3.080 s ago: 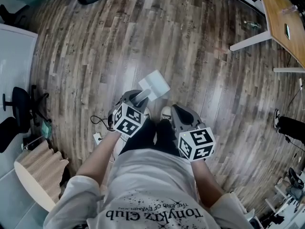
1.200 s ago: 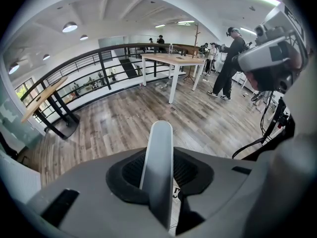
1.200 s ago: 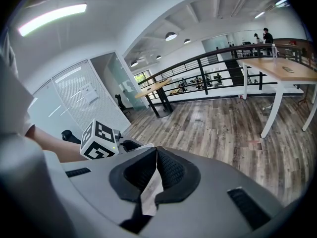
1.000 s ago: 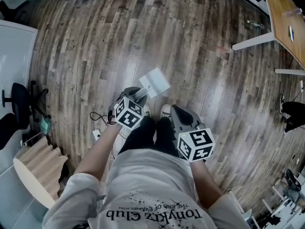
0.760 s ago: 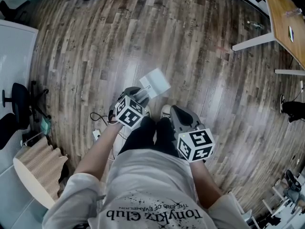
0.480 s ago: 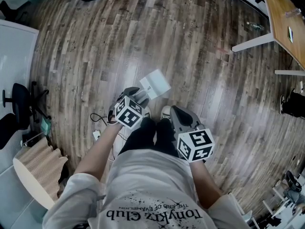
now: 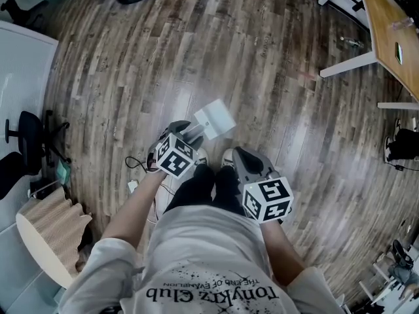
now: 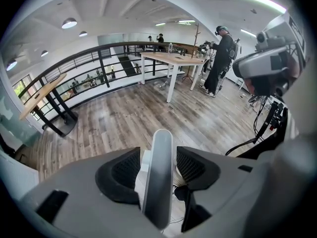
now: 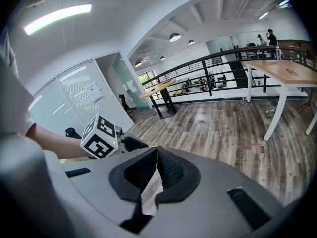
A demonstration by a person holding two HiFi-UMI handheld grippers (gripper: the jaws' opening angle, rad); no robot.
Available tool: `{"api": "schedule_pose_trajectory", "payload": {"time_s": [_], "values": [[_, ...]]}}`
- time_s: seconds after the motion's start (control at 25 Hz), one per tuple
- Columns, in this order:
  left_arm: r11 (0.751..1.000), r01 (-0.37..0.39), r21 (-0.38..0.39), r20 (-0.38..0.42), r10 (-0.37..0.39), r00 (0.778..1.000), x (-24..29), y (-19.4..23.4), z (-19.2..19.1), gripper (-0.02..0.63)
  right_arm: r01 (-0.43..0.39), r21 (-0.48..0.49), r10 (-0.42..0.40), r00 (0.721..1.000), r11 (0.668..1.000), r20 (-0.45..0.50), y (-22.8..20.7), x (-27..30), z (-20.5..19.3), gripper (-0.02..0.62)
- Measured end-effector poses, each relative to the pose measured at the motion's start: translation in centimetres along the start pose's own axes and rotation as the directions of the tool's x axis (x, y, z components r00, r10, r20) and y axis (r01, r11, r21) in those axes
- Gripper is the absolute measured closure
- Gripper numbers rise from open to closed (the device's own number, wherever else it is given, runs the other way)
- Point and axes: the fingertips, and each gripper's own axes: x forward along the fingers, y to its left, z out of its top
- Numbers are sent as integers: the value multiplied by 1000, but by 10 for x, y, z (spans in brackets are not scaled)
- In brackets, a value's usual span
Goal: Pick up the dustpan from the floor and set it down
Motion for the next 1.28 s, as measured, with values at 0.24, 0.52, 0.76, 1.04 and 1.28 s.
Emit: {"api": "schedule_pose_trajectory", "payload": {"time_s": [0.24,0.52,0.76,1.04,1.28], "values": [[999,-29,-14,40,30,999,-18,-1,5,371,-13,-23,13,1000,1000,1,7,-5,2,571],[998,-48,-30,63,50,997,-37,-5,9,371,-32,-49,32,999,998,10,12,-12,7,571],[994,-100,-54,109,105,988,-60,-6,11,412,-45,-71,46,999,996,15,21,-19,8,571],[984,-134,-117,204,156,967,-98,-12,28,539,-48,-104,53,998,993,40,27,-26,20,571],[985,-70,-161,266,112,957,-130,-37,44,571,-53,-133,61,996,990,62,33,-31,30,571]]}}
